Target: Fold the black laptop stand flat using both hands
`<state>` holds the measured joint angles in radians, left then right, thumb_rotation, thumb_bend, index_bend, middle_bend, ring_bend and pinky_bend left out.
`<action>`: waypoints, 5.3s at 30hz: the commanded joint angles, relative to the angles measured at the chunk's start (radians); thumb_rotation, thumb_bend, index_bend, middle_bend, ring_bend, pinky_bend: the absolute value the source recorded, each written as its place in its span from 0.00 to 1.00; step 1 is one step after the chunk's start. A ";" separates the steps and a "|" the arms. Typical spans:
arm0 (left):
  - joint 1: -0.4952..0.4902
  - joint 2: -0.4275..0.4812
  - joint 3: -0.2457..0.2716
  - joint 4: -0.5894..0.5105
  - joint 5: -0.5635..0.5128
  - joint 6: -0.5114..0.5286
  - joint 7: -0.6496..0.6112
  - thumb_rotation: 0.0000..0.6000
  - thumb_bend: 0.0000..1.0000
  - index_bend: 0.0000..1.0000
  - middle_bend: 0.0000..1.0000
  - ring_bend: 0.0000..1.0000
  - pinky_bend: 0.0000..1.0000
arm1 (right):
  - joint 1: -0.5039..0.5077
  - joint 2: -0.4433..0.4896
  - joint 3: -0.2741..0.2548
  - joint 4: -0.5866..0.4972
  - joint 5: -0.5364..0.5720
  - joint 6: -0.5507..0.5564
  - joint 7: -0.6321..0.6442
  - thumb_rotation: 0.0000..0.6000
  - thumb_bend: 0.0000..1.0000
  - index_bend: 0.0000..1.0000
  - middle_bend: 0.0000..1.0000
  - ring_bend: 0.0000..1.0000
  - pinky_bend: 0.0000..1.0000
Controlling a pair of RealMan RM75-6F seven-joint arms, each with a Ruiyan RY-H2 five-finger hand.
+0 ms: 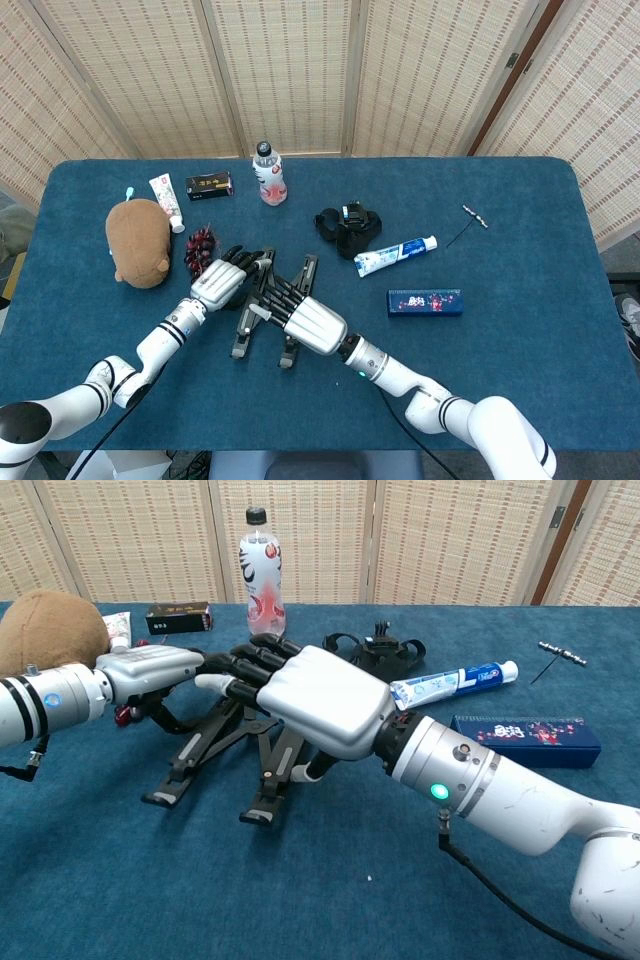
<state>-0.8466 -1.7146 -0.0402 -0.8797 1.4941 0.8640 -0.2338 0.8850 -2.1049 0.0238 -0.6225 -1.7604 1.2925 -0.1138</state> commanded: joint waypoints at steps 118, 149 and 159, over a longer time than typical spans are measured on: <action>0.244 0.324 -0.104 -0.258 -0.166 0.121 0.022 1.00 0.20 0.51 0.61 0.27 0.10 | 0.541 0.272 -0.236 -0.139 -0.077 -0.509 0.695 1.00 0.10 0.11 0.06 0.09 0.00; 0.372 0.359 -0.114 -0.456 -0.235 0.339 0.275 1.00 0.05 0.00 0.00 0.00 0.01 | -0.133 0.908 -0.106 -1.049 0.527 -0.078 -0.191 1.00 0.10 0.10 0.05 0.08 0.00; 0.519 0.435 -0.076 -0.568 -0.233 0.511 0.329 1.00 0.05 0.00 0.00 0.00 0.01 | -0.377 0.978 -0.149 -1.088 0.520 0.125 -0.198 1.00 0.10 0.10 0.05 0.08 0.00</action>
<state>-0.3489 -1.2959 -0.1282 -1.4277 1.2589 1.3536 0.0828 0.5508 -1.1437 -0.1136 -1.7014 -1.2322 1.3805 -0.3060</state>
